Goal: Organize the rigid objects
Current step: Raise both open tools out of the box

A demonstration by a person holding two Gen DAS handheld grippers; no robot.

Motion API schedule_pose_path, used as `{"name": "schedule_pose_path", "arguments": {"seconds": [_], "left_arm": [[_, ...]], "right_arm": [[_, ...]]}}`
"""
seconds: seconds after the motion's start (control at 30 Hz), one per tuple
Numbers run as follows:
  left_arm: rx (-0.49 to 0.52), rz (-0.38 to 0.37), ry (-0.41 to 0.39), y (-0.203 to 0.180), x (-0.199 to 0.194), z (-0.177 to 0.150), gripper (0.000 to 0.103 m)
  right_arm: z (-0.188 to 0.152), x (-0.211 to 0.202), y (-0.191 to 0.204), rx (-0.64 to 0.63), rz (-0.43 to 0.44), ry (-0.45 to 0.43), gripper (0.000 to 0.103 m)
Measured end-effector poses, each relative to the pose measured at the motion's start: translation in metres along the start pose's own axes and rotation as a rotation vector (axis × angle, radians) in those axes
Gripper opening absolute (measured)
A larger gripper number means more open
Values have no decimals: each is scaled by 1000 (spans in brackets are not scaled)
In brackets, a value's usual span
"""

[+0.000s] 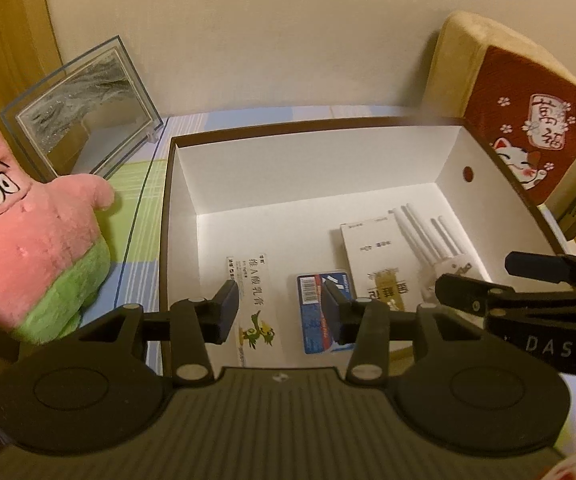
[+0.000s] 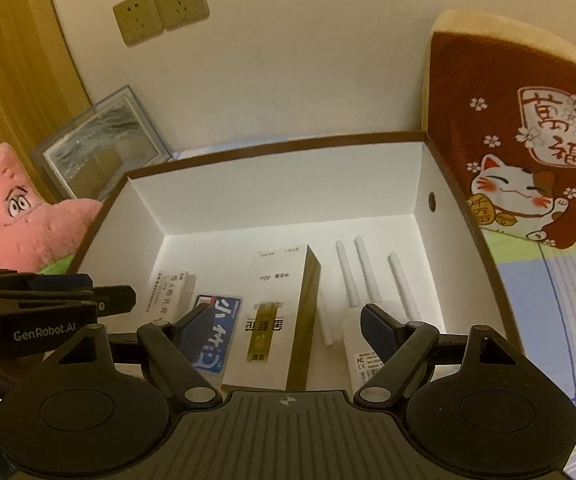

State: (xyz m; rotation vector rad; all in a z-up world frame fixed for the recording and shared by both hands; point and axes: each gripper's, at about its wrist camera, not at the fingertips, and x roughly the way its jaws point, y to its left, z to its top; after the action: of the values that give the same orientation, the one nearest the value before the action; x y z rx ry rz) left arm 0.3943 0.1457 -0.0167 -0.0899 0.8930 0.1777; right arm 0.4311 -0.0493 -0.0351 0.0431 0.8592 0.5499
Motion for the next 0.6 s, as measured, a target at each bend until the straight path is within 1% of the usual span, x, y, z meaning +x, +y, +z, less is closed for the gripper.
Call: {"name": "schedule_pose_path", "arguments": {"seconds": [0.33, 0.6], "left_arm": [[-3, -39, -58, -6, -49, -22, 42], [-15, -43, -99, -5, -87, -42, 43]], "right_arm": [[-11, -49, -8, 31, 47, -71, 78], [-31, -89, -7, 3, 63, -109, 78]]}}
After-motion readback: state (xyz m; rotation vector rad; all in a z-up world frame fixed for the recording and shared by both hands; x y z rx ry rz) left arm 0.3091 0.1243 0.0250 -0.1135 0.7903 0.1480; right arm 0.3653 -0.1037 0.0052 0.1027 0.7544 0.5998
